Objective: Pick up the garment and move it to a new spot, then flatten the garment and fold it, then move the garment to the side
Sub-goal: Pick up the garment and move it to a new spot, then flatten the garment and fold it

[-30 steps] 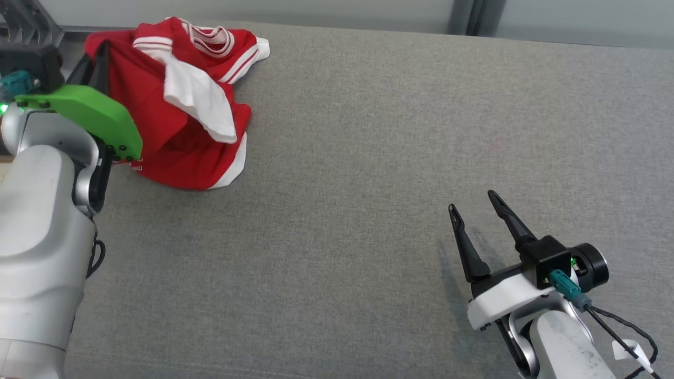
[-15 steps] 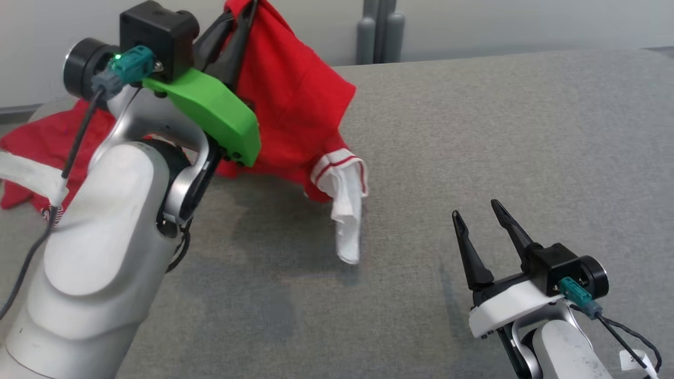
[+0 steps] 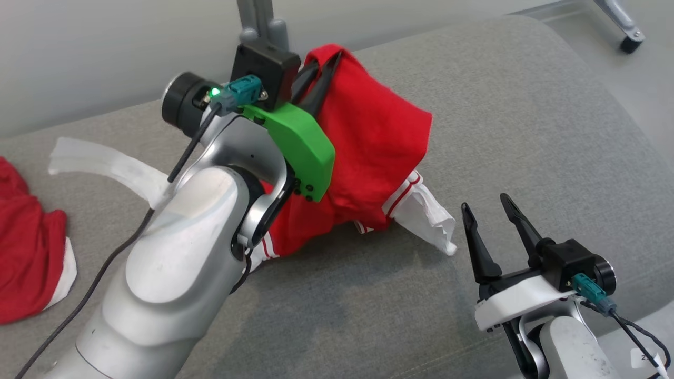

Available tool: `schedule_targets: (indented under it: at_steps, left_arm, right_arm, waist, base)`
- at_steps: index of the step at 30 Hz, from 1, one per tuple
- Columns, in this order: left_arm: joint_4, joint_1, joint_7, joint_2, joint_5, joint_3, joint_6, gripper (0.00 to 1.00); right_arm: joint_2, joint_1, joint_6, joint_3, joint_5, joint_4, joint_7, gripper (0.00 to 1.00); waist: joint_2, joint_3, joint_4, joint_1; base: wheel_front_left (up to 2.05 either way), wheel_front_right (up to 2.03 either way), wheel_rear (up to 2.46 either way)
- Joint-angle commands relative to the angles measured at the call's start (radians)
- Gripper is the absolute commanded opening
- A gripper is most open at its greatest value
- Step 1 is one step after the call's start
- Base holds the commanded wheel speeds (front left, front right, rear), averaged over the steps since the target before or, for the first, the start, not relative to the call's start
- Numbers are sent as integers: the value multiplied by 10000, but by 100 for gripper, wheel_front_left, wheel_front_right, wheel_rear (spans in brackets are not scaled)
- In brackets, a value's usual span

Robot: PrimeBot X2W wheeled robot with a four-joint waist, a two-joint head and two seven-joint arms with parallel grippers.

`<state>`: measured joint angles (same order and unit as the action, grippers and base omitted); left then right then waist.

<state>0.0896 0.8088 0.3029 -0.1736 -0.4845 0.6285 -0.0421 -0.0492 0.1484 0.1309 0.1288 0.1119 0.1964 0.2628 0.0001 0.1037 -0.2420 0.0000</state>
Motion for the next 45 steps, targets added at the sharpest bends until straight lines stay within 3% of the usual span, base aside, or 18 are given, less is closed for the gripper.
schedule_targets:
  at_steps: [1,9,15,17,18,19,26,34,38,45]
  left_arm:
    - [574,-322,-66,-132,41,68,15,0]
    - [3617,-745,-1093,-179,-135,-93,136,0]
    - [5348,-685,-1831,316,-613,-315,426,3]
    - [5779,-641,-2146,518,-854,-451,527,49]
    - [5937,-631,-2262,610,-1012,-530,602,92]
    - [6060,-631,-2378,723,-1219,-649,649,100]
    - [5431,-1448,-2711,837,-2213,-1067,1064,100]
    - [3735,-3500,-1986,41,-2639,-943,974,100]
    - [3259,-3948,-1553,128,-2894,-695,1102,100]
    - [3490,-4162,-1112,221,-2907,-375,916,100]
  right_arm:
    - [-22,67,-3,-91,71,-53,33,100]
    - [-19,84,-3,-147,126,-142,33,100]
    - [-19,209,-3,-97,-8,-94,33,100]
    - [-22,213,-3,-91,-36,-76,33,100]
    - [-20,196,-3,-97,-65,-67,33,100]
    - [-23,182,-3,-114,-92,-62,33,100]
    - [-23,-140,-3,-330,-251,-51,33,100]
    - [-23,-268,-3,-450,-401,-117,33,100]
    - [-23,-98,-3,-369,-455,-98,33,100]
    - [-27,81,-3,-155,-388,-64,32,100]
  waist:
    - [-1,372,-845,0]
    - [-1,715,-1053,0]
    - [-1,771,-856,0]
    - [-1,743,-763,0]
    - [-1,715,-703,0]
    - [-1,687,-643,0]
    - [-1,323,-166,0]
    - [-1,322,456,0]
    - [-1,421,601,0]
    - [-1,622,415,0]
  base:
    - [0,0,0]
    - [0,0,0]
    - [0,0,0]
    - [0,0,0]
    - [0,0,0]
    - [0,0,0]
    - [0,0,0]
    - [0,0,0]
    - [0,0,0]
    - [0,0,0]
